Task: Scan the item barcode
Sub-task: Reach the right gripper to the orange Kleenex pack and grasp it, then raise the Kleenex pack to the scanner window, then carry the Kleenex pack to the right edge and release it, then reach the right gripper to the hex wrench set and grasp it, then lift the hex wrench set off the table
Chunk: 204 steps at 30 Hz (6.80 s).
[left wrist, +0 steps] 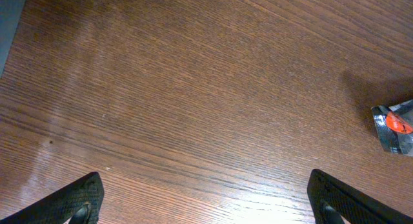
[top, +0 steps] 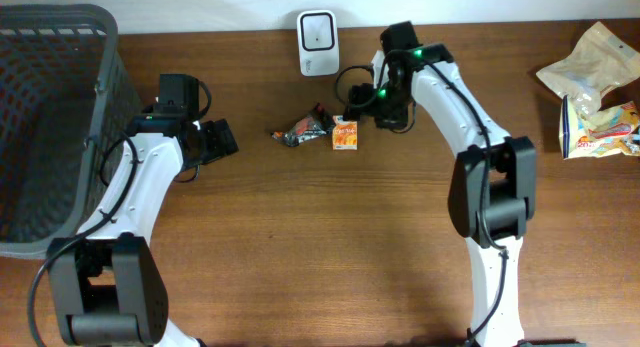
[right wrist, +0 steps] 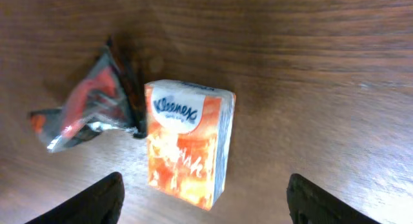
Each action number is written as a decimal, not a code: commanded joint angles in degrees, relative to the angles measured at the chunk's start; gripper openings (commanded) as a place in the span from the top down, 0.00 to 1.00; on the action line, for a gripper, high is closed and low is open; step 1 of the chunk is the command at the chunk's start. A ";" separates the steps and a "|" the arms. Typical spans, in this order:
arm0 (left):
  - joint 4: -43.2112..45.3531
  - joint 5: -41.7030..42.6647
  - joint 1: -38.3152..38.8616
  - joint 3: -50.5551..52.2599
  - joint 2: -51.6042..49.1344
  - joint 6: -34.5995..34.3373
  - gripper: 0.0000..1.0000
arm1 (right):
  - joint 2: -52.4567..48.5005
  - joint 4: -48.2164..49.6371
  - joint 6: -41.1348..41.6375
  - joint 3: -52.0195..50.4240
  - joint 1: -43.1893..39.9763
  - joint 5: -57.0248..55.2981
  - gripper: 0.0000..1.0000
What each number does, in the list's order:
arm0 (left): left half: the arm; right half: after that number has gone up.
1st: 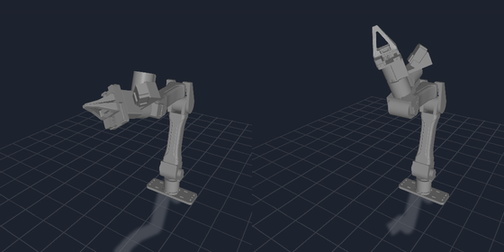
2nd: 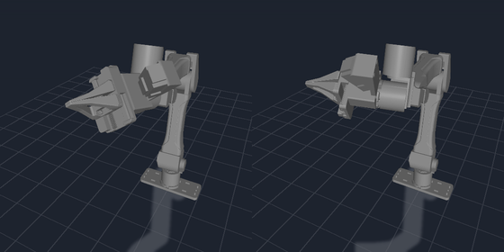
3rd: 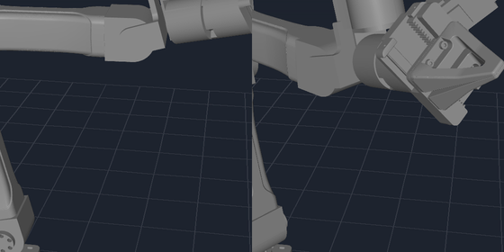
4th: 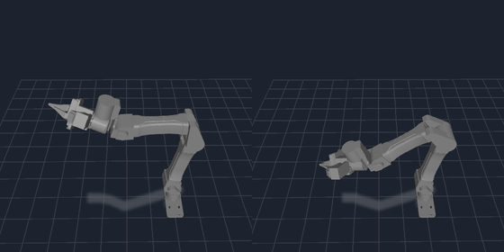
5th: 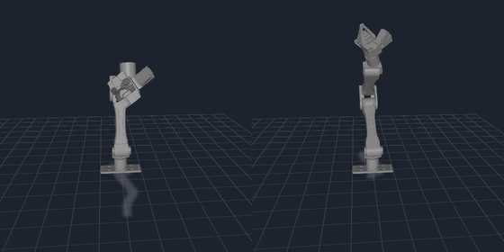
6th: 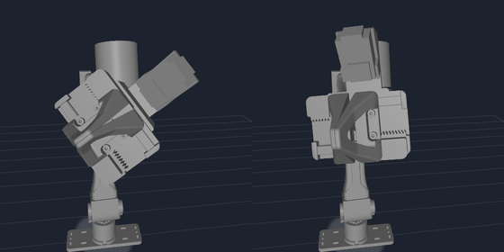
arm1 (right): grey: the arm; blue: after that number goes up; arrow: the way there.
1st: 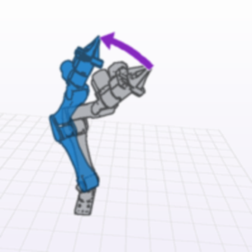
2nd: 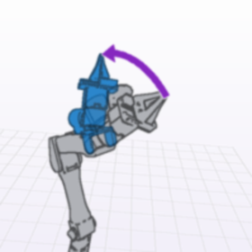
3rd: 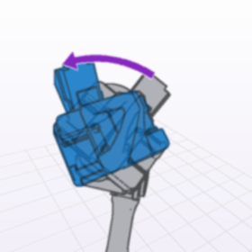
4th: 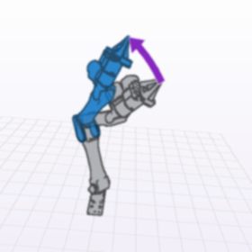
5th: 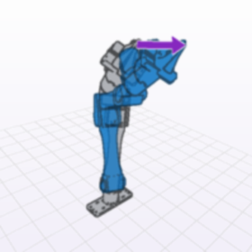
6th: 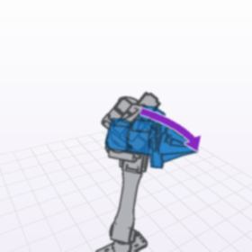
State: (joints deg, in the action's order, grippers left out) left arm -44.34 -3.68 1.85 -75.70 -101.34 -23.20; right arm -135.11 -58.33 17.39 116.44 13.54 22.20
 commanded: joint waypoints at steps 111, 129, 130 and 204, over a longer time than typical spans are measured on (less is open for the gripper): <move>0.09 -0.66 -0.04 -0.63 1.20 -0.35 0.01 | 4.02 -0.15 1.36 10.21 -43.21 -39.93 0.00; 0.11 -0.66 -0.04 -0.63 1.20 -0.35 0.01 | 14.73 -8.46 -3.61 10.19 -22.27 13.16 0.03; 0.09 -0.66 -0.04 -0.63 1.20 -0.35 0.01 | 13.70 -8.50 -3.58 10.19 -18.10 13.14 0.03; 0.09 -0.66 -0.04 -0.63 1.20 -0.35 0.01 | -6.40 2.03 -31.12 11.04 12.59 -17.88 0.46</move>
State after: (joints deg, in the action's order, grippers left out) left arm -44.36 -3.68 1.85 -75.70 -101.34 -23.20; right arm -142.78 -57.76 -19.27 127.37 26.17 3.64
